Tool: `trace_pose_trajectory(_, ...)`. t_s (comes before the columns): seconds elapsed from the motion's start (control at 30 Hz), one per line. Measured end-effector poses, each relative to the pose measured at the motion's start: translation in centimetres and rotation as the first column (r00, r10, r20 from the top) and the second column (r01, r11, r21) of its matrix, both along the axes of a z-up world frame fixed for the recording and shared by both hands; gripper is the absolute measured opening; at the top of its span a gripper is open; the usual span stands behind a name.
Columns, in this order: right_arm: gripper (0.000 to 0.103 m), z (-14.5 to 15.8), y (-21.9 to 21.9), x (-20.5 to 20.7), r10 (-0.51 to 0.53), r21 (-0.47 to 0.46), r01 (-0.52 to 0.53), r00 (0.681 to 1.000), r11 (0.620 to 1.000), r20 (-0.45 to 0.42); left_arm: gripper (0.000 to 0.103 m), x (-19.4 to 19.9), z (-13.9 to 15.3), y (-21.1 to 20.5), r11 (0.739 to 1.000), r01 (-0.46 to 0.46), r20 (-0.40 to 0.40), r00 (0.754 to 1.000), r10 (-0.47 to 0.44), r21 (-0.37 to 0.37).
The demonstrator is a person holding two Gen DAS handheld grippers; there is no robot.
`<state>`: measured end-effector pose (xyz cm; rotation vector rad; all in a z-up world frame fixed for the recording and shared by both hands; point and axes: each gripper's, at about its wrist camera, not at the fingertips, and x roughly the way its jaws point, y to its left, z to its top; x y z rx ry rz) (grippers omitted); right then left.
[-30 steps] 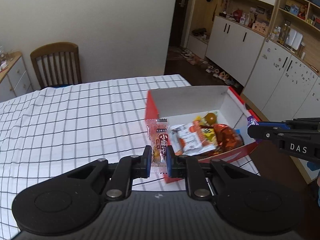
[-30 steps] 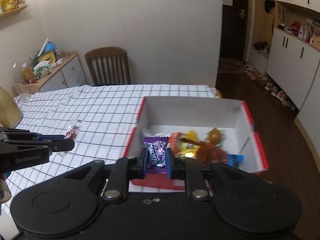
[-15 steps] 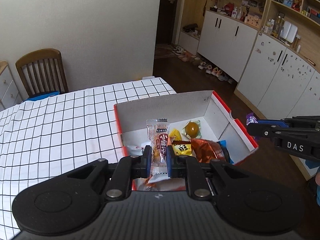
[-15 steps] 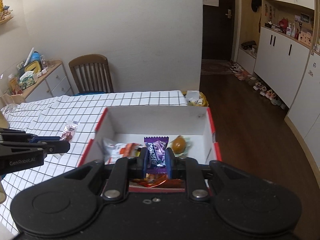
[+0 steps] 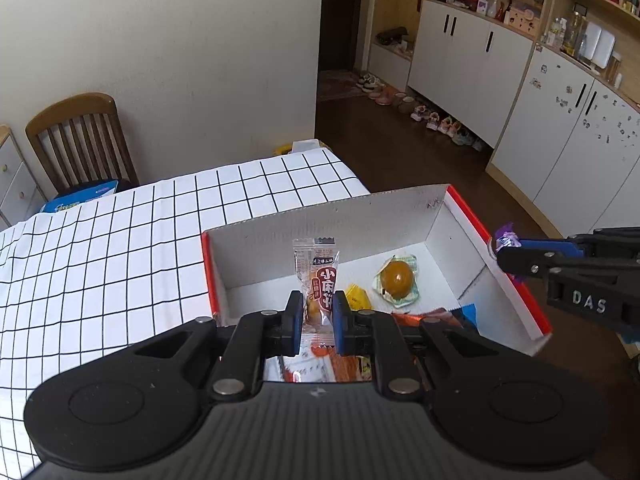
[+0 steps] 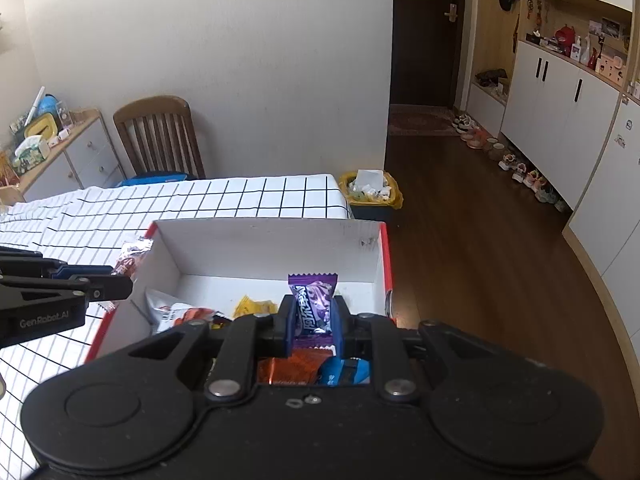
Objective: Organize snacks
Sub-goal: 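Carry the candy stick and purple candy over the shoebox with both tools, then open both tools to drop the two candies into the box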
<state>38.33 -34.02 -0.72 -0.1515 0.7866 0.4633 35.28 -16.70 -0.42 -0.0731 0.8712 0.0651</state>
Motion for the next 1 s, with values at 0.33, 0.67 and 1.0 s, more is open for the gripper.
trace_pose_trajectory(0.33,0.016,-2.2,0.8,2.8,-0.01,-0.023,0.009,0.999,1.0,-0.05,0.015,3.1,-1.8,-0.6,1.0,-0.006,-0.062,0.998,0.006,-0.007)
trace_pose_trajectory(0.67,0.016,-5.2,1.4,4.4,-0.013,-0.075,0.005,0.994,0.997,-0.109,0.015,5.4,-4.0,-1.7,1.0,0.01,-0.129,0.992,-0.006,0.03)
trace_pose_trajectory(1.0,0.017,-6.8,1.1,4.3,-0.015,-0.073,0.004,0.988,0.997,-0.151,0.015,5.8,-5.5,-2.8,0.998,0.039,-0.173,0.984,-0.031,0.042)
